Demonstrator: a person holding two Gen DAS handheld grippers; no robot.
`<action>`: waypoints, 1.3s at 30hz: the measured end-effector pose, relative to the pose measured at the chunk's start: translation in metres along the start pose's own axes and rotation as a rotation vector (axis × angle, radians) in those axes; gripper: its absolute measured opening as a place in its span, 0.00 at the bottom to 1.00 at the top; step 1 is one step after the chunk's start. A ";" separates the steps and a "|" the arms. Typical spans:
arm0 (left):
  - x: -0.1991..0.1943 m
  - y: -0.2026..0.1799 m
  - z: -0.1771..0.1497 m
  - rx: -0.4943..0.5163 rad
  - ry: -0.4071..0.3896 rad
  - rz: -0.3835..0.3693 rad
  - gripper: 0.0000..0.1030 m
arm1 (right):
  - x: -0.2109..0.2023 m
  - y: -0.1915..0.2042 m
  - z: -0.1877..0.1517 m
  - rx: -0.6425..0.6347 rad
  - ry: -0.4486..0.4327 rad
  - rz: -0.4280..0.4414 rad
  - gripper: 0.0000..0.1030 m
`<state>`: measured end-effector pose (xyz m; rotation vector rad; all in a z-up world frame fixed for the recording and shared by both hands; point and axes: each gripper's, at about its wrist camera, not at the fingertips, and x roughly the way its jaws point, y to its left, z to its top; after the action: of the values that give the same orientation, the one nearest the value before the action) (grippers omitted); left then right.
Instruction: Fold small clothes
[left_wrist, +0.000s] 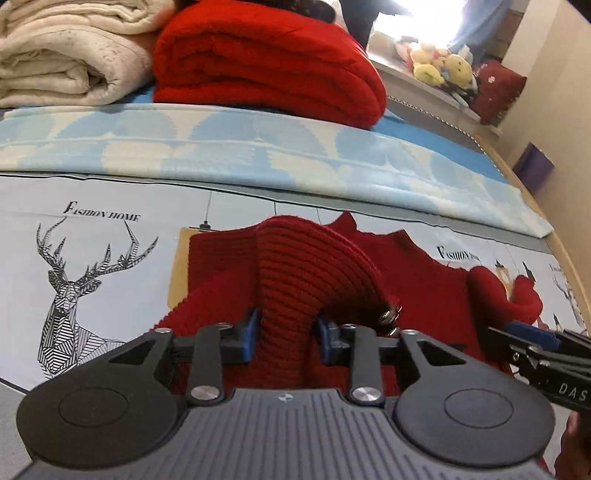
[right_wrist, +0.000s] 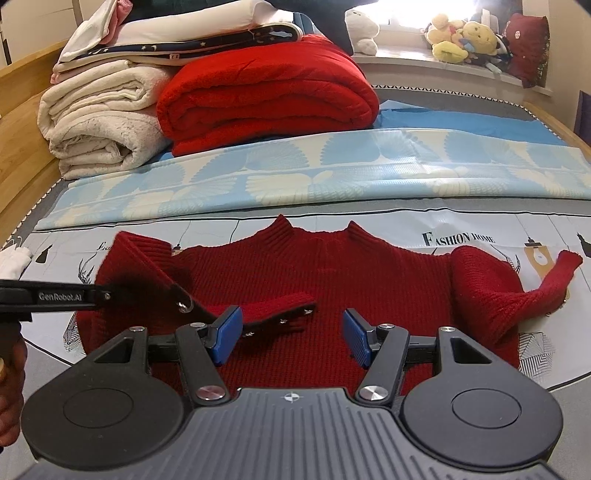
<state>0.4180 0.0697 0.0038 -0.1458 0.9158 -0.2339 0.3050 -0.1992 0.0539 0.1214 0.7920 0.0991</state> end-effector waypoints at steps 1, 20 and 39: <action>0.000 -0.001 0.000 0.004 0.003 0.003 0.38 | 0.000 -0.001 0.000 0.001 0.000 -0.001 0.60; 0.010 -0.002 -0.011 0.050 0.083 0.075 0.76 | 0.006 -0.002 -0.002 0.007 0.007 -0.003 0.60; -0.006 0.026 0.005 -0.147 -0.010 0.137 0.83 | 0.008 -0.002 -0.004 0.015 0.006 -0.013 0.60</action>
<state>0.4220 0.0969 0.0056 -0.2195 0.9290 -0.0387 0.3077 -0.1996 0.0458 0.1296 0.7991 0.0811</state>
